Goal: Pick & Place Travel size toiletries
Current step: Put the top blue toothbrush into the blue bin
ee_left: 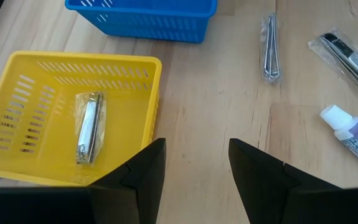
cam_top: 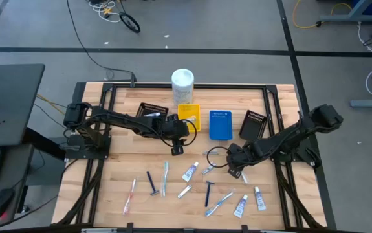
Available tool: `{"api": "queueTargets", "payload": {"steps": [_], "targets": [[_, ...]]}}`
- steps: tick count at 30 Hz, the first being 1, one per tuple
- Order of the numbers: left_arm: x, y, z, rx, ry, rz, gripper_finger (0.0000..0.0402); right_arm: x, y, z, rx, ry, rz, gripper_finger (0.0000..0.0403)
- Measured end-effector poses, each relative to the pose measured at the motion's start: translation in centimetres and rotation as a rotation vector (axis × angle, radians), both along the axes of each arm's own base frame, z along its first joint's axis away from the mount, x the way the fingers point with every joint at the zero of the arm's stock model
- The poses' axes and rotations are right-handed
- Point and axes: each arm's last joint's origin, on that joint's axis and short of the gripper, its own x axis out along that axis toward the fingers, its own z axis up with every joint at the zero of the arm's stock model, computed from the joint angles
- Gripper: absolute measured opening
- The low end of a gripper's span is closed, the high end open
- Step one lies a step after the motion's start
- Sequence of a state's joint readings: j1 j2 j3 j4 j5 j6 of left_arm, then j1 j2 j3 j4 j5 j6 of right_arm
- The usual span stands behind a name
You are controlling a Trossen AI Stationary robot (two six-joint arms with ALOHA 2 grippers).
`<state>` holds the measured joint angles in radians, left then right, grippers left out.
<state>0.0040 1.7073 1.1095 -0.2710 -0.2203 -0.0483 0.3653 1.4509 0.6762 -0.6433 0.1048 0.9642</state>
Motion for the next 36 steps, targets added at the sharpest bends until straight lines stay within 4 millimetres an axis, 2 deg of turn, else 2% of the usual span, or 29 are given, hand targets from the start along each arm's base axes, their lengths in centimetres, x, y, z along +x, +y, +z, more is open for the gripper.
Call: {"api": "queueTargets", "payload": {"steps": [6, 11, 14, 19, 23, 27, 31, 34, 36], "targets": [[0.0, 0.0, 0.0, 0.0, 0.0, 0.001, 0.0183, 0.1, 0.1, -0.7, -0.012, 0.032, 0.002, 0.0101], [0.0, 0.0, 0.0, 0.0, 0.0, 0.001, 0.0183, 0.2, 0.1, -0.8, -0.02, 0.033, 0.004, 0.0045], [0.0, 0.0, 0.0, -0.001, 0.0, 0.001, 0.0183, 0.4, 0.0, -0.4, 0.031, 0.004, -0.001, 0.0015], [0.0, 0.0, 0.0, -0.001, 0.0, 0.001, 0.0183, 1.5, -0.3, 2.9, 0.096, -0.112, 0.023, 0.001], [0.0, 0.0, 0.0, 0.002, 0.001, -0.003, 0.0183, 2.5, -1.2, 6.4, -0.004, -0.301, 0.071, 0.001], [0.0, 0.0, 0.0, 0.009, 0.002, -0.011, 0.0183, 2.8, -3.3, 8.6, -0.255, -0.435, 0.046, 0.001], [0.1, 0.0, 0.0, 0.009, -0.004, -0.012, 0.0183, 2.9, -6.9, 9.6, -0.44, -0.451, -0.091, 0.001], [0.1, 0.0, 0.0, 0.01, -0.004, -0.012, 0.0183, 2.9, -9.9, 9.4, -0.46, -0.417, -0.206, 0.001], [0.1, 0.0, 0.0, 0.012, -0.005, -0.014, 0.0183, 3.1, -11.5, 8.8, -0.407, -0.391, -0.247, 0.001]]}}
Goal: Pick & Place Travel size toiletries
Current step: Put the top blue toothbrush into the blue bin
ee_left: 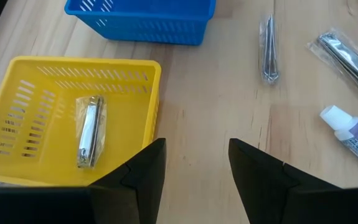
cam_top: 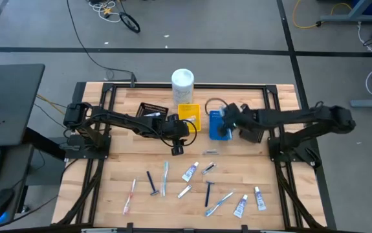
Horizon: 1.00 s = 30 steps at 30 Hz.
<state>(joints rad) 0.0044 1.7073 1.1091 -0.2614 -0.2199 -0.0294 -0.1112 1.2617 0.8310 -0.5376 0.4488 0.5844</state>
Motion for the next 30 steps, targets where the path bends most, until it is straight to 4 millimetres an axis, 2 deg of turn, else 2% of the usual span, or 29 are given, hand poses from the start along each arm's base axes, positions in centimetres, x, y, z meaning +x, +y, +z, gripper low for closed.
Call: {"api": "queueTargets", "payload": {"steps": [8, 13, 20, 30], "targets": [[0.1, 0.0, 0.1, 0.0, -0.009, -0.001, 0.0183, 0.7, -3.4, -2.0, 0.106, 0.074, 0.042, 0.001], [0.1, 0.0, 0.1, -0.003, -0.009, -0.003, 0.0183, 0.6, -4.4, -2.3, 0.164, 0.071, 0.087, 0.0036], [0.1, 0.0, 0.0, 0.007, -0.006, -0.014, 0.0183, 0.3, -5.2, -2.3, 0.182, 0.07, 0.106, 0.0051], [0.1, 0.0, 0.1, 0.009, -0.005, -0.016, 0.0183, 0.4, -4.9, -2.3, 0.3, 0.028, 0.214, 0.0054]]}}
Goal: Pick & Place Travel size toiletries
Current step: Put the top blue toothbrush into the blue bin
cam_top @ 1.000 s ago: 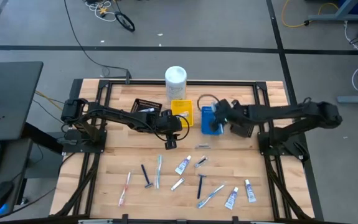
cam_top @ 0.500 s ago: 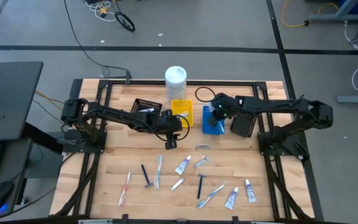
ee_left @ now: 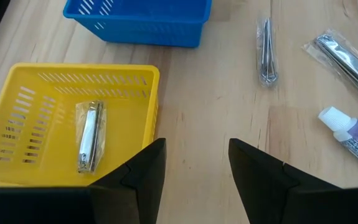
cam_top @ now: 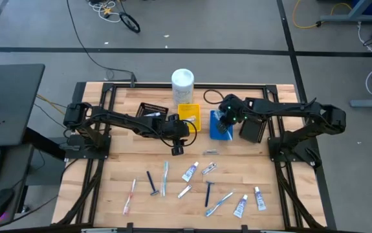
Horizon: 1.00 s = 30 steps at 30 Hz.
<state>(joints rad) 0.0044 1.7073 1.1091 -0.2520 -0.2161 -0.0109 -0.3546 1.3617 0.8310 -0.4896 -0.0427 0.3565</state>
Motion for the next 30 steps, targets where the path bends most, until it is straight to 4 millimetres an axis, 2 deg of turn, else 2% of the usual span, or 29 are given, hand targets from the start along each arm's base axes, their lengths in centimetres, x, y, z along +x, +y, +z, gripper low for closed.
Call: {"api": "queueTargets", "payload": {"steps": [9, 17, 30], "targets": [[0.0, 0.0, 0.0, 0.0, 0.0, 0.0, 0.0183, -0.28, 0.14, -0.18, -0.012, 0.041, 0.056, 0.0055], [0.0, 0.0, 0.0, -0.001, 0.0, 0.0, 0.0183, -0.41, -0.11, -0.19, -0.135, 0.095, 0.06, 0.0055], [0.18, -0.01, 0.14, -0.024, -0.032, 0.026, 0.0183, -0.32, 0.25, -0.21, -0.055, 0.06, 0.155, 0.0056]]}}
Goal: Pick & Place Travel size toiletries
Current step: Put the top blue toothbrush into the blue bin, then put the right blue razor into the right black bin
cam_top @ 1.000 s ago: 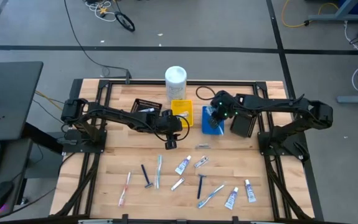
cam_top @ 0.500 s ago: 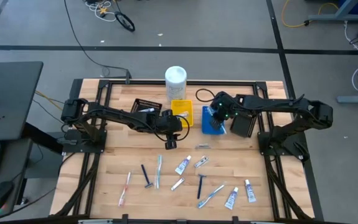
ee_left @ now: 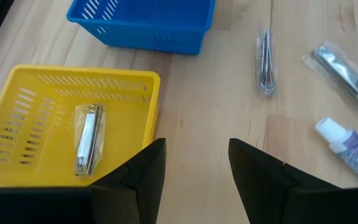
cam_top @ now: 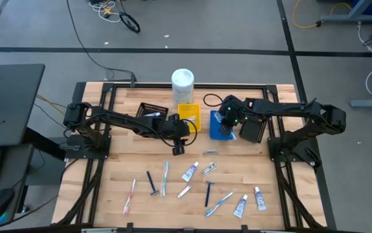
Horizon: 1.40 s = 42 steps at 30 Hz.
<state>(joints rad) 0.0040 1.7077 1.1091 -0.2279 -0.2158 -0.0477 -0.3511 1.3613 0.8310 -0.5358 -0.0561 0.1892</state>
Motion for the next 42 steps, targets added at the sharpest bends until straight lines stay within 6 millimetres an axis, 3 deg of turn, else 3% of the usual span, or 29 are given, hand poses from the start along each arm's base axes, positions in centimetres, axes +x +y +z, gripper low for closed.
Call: {"api": "queueTargets", "payload": {"steps": [5, 14, 19, 24, 29, 35, 39, 42], "targets": [[0.1, 0.0, 0.1, -0.011, -0.015, 0.012, 0.0183, -0.2, 0.1, -0.1, 0.0, 0.026, 0.016, 0.0071], [0.1, 0.0, 0.1, -0.011, -0.014, 0.012, 0.0183, 0.5, -0.4, -1.4, -0.052, 0.074, -0.024, 0.0144], [0.1, 0.0, 0.1, -0.011, -0.013, 0.012, 0.0183, 0.3, -0.2, -0.5, -0.025, 0.016, -0.03, 0.0156], [0.1, 0.0, 0.1, -0.011, -0.013, 0.012, 0.0183, -0.2, 0.7, 0.6, 0.129, -0.057, 0.07, 0.0156], [0.1, 0.0, 0.1, -0.011, -0.013, 0.012, 0.0183, -0.7, 3.1, 0.9, 0.265, -0.031, 0.216, 0.0156], [0.1, 0.0, 0.1, -0.011, -0.014, 0.012, 0.0183, -1.5, 7.9, 0.5, 0.383, 0.139, 0.339, 0.0156], [0.1, 0.0, 0.1, -0.011, -0.013, 0.012, 0.0183, -3.1, 11.1, 0.2, 0.458, 0.349, 0.29, 0.0156], [0.1, 0.0, 0.1, -0.011, -0.013, 0.012, 0.0183, -4.3, 13.1, 0.1, 0.506, 0.501, 0.131, 0.0156]]}}
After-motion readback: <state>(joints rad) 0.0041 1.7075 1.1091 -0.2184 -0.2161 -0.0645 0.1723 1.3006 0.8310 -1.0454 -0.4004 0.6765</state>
